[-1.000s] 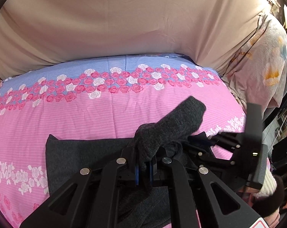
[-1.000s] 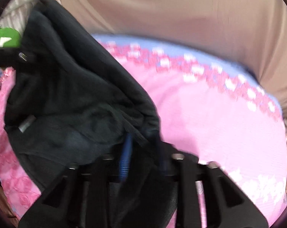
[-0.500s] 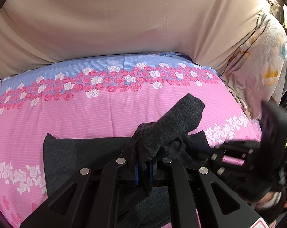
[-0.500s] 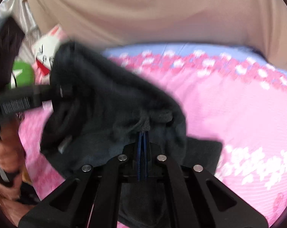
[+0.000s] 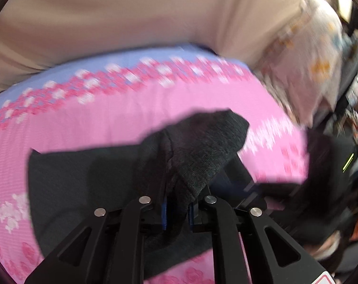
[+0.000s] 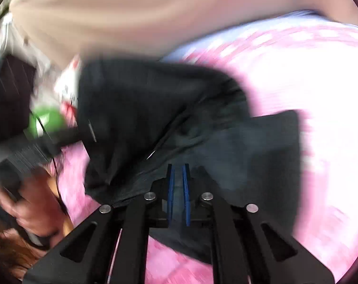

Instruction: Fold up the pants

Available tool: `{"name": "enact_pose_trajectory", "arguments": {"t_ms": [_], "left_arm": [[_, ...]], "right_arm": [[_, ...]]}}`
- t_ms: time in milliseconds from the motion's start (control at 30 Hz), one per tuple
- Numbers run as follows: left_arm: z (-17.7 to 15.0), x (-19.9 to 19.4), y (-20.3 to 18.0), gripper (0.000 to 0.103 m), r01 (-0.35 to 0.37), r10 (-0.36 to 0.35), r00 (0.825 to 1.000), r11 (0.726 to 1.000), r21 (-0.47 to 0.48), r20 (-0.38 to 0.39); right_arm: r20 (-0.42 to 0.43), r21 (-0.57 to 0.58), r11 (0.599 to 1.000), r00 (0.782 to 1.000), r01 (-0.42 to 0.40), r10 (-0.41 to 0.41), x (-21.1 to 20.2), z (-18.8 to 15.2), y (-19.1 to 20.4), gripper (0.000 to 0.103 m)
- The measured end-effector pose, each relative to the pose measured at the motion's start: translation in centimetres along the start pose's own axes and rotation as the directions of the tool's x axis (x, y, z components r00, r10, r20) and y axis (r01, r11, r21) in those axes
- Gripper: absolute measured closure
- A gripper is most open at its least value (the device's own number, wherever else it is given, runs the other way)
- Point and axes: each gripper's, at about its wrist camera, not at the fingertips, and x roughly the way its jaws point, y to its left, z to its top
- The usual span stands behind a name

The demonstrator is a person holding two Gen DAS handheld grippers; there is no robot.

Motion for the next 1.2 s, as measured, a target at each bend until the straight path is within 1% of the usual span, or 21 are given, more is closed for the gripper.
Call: {"name": "enact_pose_trajectory", "arguments": {"t_ms": [67, 133, 200, 267, 300, 333, 433, 533, 567, 600, 633, 667, 700, 800, 900, 967, 1000, 1033, 1067, 1133, 1200], "left_arm": [[-1.1, 2.0, -1.1, 0.086, 0.001, 0.0, 0.998, 1.0, 0.027, -0.06], [-2.5, 4.0, -1.9, 0.083, -0.014, 0.019, 0.993, 0.999, 0.038, -0.121], [-3.4, 3.3, -2.4, 0.079, -0.012, 0.014, 0.996, 0.999, 0.03, -0.084], [-3.8, 1.1, -2.4, 0.061, 0.06, -0.059, 0.997, 0.998, 0.019, -0.051], [-4.1, -0.1, -2.0, 0.043, 0.086, -0.086, 0.996, 0.996, -0.002, -0.036], [-4.2, -1.4, -1.4, 0.03, 0.086, -0.087, 0.996, 0.996, -0.028, -0.011], [-4.7, -4.7, 0.7, 0.028, 0.036, -0.03, 0.998, 0.995, -0.093, 0.063], [-5.6, -6.9, 4.4, 0.027, -0.046, 0.063, 0.994, 0.983, -0.176, 0.088], [-5.9, -7.3, 5.4, 0.027, -0.073, 0.092, 0.992, 0.977, -0.199, 0.088], [-6.1, -7.5, 6.2, 0.027, -0.092, 0.114, 0.989, 0.971, -0.22, 0.09], [-6.6, -7.7, 7.7, 0.027, -0.123, 0.149, 0.985, 0.96, -0.253, 0.089], [-6.9, -7.7, 8.8, 0.027, -0.145, 0.175, 0.981, 0.948, -0.282, 0.084], [-7.1, -7.7, 10.0, 0.027, -0.164, 0.197, 0.978, 0.934, -0.317, 0.074], [-7.6, -8.3, 12.5, 0.027, -0.182, 0.229, 0.97, 0.905, -0.384, 0.081], [-7.8, -8.9, 13.7, 0.027, -0.177, 0.236, 0.967, 0.893, -0.414, 0.095], [-8.1, -8.7, 14.3, 0.027, -0.171, 0.23, 0.969, 0.893, -0.417, 0.094], [-8.3, -8.5, 14.3, 0.027, -0.172, 0.228, 0.97, 0.893, -0.416, 0.089], [-8.4, -7.9, 14.2, 0.027, -0.18, 0.23, 0.97, 0.893, -0.412, 0.075], [-8.5, -7.5, 14.1, 0.027, -0.185, 0.23, 0.971, 0.895, -0.405, 0.065], [-8.7, -6.5, 13.5, 0.027, -0.196, 0.23, 0.972, 0.902, -0.385, 0.042], [-9.0, -5.9, 13.1, 0.027, -0.218, 0.246, 0.969, 0.905, -0.366, 0.032]], "right_arm": [[0.077, 0.041, 0.994, 0.992, 0.099, -0.102, -2.9, -0.4, -1.4, 0.058], [0.108, 0.072, 0.986, 0.982, 0.147, -0.154, -4.9, -1.1, -2.4, 0.057], [0.108, 0.093, 0.989, 0.986, 0.118, -0.128, -5.5, -1.6, -2.6, 0.057], [0.097, 0.091, 0.993, 0.992, 0.073, -0.082, -4.9, -1.7, -2.2, 0.054], [0.089, 0.088, 0.994, 0.994, 0.058, -0.066, -4.6, -1.1, -1.3, 0.051], [0.069, 0.082, 0.996, 0.997, 0.037, -0.042, -3.6, -0.9, -1.0, 0.043], [0.006, 0.088, 0.996, 1.0, 0.008, -0.009, -0.3, -1.5, -0.4, 0.041], [-0.042, 0.12, 0.993, 0.999, 0.002, 0.003, 1.3, -2.9, -0.4, 0.039], [-0.035, 0.112, 0.994, 0.999, 0.009, -0.005, 1.6, -3.4, -0.2, 0.039], [-0.024, 0.096, 0.995, 1.0, 0.019, -0.017, 1.9, -3.5, 0.4, 0.045], [-0.035, 0.077, 0.996, 0.999, 0.04, -0.038, 2.1, -3.6, 0.9, 0.073], [-0.032, 0.067, 0.996, 0.998, 0.051, -0.048, 1.9, -3.4, 1.5, 0.083], [-0.011, 0.045, 0.998, 0.999, 0.039, -0.039, 1.1, -3.0, 2.6, 0.086], [0.107, -0.038, 0.999, 0.994, 0.039, -0.035, -3.2, -1.8, 6.5, 0.087], [0.191, -0.09, 0.99, 0.978, 0.107, -0.089, -5.9, -1.7, 8.7, 0.087], [0.167, -0.086, 0.972, 0.965, 0.22, -0.204, -4.9, -2.6, 7.4, 0.087], [0.109, -0.067, 0.952, 0.951, 0.299, -0.29, -3.0, -3.5, 5.6, 0.087], [0.053, -0.041, 0.941, 0.941, 0.336, -0.334, -1.5, -4.2, 3.9, 0.087], [0.024, -0.004, 0.94, 0.939, 0.342, -0.342, -0.7, -4.9, 2.6, 0.085], [0.066, 0.05, 0.957, 0.955, 0.287, -0.29, -1.9, -5.4, 2.3, 0.086], [0.112, 0.033, 0.95, 0.943, 0.31, -0.312, -3.3, -4.9, 3.1, 0.086]]}}
